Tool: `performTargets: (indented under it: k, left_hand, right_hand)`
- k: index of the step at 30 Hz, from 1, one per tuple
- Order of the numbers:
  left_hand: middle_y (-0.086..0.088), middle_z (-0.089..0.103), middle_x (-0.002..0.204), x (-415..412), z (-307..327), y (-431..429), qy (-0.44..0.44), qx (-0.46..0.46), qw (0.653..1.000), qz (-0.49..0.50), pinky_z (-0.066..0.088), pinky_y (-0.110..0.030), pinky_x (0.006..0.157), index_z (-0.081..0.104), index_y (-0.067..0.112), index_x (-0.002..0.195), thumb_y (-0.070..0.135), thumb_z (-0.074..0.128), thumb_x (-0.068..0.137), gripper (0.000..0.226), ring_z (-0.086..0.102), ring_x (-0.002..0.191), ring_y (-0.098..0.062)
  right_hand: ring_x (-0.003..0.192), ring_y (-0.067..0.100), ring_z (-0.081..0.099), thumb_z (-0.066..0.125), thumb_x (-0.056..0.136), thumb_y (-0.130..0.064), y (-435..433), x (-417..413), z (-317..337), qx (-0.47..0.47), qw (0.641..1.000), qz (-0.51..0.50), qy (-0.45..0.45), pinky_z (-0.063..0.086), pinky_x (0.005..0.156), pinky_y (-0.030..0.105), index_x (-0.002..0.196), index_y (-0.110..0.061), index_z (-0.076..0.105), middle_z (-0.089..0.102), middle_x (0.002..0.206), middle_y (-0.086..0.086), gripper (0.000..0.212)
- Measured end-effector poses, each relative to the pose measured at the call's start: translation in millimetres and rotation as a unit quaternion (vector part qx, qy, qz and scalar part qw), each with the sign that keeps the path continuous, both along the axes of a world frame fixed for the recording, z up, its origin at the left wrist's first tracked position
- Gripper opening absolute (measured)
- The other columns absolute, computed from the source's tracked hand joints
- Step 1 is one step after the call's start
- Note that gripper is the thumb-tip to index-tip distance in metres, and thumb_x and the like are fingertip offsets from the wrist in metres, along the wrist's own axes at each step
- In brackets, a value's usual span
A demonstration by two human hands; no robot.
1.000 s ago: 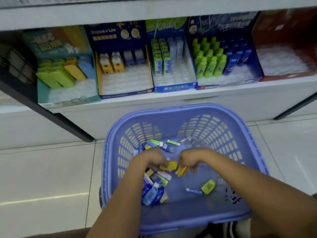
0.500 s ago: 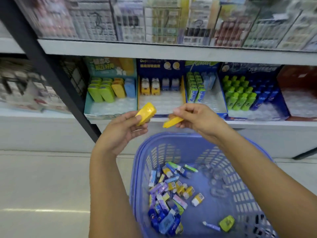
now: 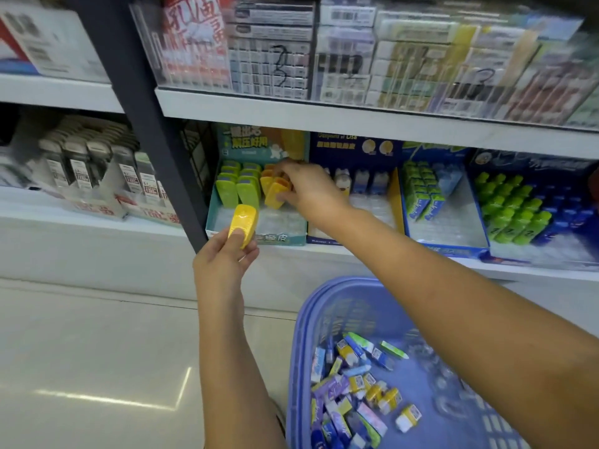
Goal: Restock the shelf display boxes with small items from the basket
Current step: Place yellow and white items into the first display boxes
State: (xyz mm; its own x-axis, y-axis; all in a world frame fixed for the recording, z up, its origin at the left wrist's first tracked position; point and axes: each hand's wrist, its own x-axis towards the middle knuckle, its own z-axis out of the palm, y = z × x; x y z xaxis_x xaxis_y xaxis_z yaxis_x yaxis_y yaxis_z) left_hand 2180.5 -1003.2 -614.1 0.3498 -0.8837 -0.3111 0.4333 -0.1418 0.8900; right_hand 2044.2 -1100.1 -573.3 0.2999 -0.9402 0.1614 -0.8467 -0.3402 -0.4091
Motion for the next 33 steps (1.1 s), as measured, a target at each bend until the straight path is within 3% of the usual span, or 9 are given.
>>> performTargets:
  k: [8,13,17,19,22,25,29,31,33]
  left_hand:
    - [-0.011,0.069,0.090,2,-2,-3,-0.007,-0.008,1.000,-0.007,0.056,-0.021,0.069,0.062,0.006,0.108,0.013,0.058,0.091,0.019,0.066,0.074,-0.014]
    - [-0.013,0.070,0.099,5,-3,-3,-0.014,-0.013,1.000,-0.007,0.056,-0.021,0.070,0.063,0.007,0.112,0.015,0.060,0.091,0.023,0.068,0.077,-0.014]
    - [-0.011,0.069,0.097,2,0,-4,-0.041,-0.033,0.998,-0.016,0.056,-0.020,0.069,0.061,0.008,0.116,0.014,0.060,0.091,0.026,0.068,0.074,-0.010]
    - [-0.006,0.069,0.090,0,2,-6,-0.070,-0.049,0.996,-0.021,0.056,-0.019,0.069,0.059,0.006,0.120,0.011,0.059,0.091,0.029,0.068,0.070,-0.007]
    - [-0.002,0.068,0.090,-3,2,-9,-0.112,-0.071,0.991,-0.028,0.055,-0.017,0.069,0.060,0.012,0.119,0.011,0.058,0.092,0.027,0.068,0.070,-0.006]
    - [-0.005,0.067,0.098,-4,4,-11,-0.150,-0.098,0.982,-0.052,0.056,-0.021,0.075,0.061,0.018,0.118,0.013,0.057,0.093,0.026,0.069,0.079,-0.010]
    - [-0.003,0.067,0.108,-8,11,-13,-0.246,-0.130,0.956,-0.090,0.052,-0.016,0.080,0.060,0.016,0.123,0.017,0.057,0.093,0.030,0.066,0.095,-0.013]
    - [0.000,0.065,0.115,-12,12,-16,-0.392,-0.127,0.907,-0.082,0.044,-0.010,0.080,0.057,0.016,0.127,0.020,0.054,0.094,0.033,0.061,0.100,-0.009]
    - [-0.003,0.060,0.125,-15,14,-20,-0.509,-0.120,0.845,-0.109,0.040,-0.020,0.092,0.054,0.014,0.131,0.023,0.051,0.096,0.036,0.053,0.115,-0.016]
  right_hand:
    - [0.122,0.028,0.045,0.058,0.092,-0.018,-19,7,-5,-0.037,0.996,0.048,0.065,0.036,0.093,0.022,0.130,-0.015,0.055,0.047,0.131,0.014,0.038]
    - [0.080,-0.005,0.051,0.061,0.089,-0.029,-12,5,-25,-0.079,0.992,-0.033,-0.089,0.035,0.062,0.011,0.099,-0.009,0.059,0.045,0.093,-0.007,0.022]
    - [0.116,0.028,0.033,0.050,0.094,-0.030,-4,3,-28,-0.175,0.973,0.000,0.148,0.029,0.089,0.039,0.130,-0.024,0.051,0.045,0.132,0.006,0.036]
    - [0.124,0.032,0.029,0.043,0.097,-0.031,0,1,-20,-0.150,0.973,-0.003,0.173,0.027,0.092,0.039,0.136,-0.031,0.045,0.034,0.144,0.007,0.039]
    - [0.121,0.028,0.036,0.044,0.097,-0.024,16,0,-13,-0.129,0.991,0.023,-0.009,0.029,0.093,0.030,0.136,-0.029,0.048,0.040,0.139,0.009,0.039]
    - [0.094,0.018,0.060,0.052,0.095,-0.026,34,0,-2,0.038,0.962,0.037,-0.267,0.050,0.082,0.028,0.126,-0.020,0.057,0.059,0.114,0.003,0.032]
    - [0.076,0.013,0.060,0.069,0.081,-0.009,40,-5,1,0.069,0.943,0.018,-0.326,0.054,0.075,0.027,0.110,-0.018,0.062,0.064,0.097,0.004,0.031]
    - [0.072,0.004,0.058,0.070,0.079,-0.007,34,-13,0,0.040,0.938,-0.025,-0.345,0.052,0.070,0.019,0.104,-0.019,0.062,0.064,0.090,0.001,0.029]
    - [0.069,-0.004,0.055,0.068,0.081,-0.008,28,-20,-3,-0.003,0.945,-0.064,-0.321,0.048,0.066,0.011,0.104,-0.018,0.062,0.061,0.084,-0.006,0.026]
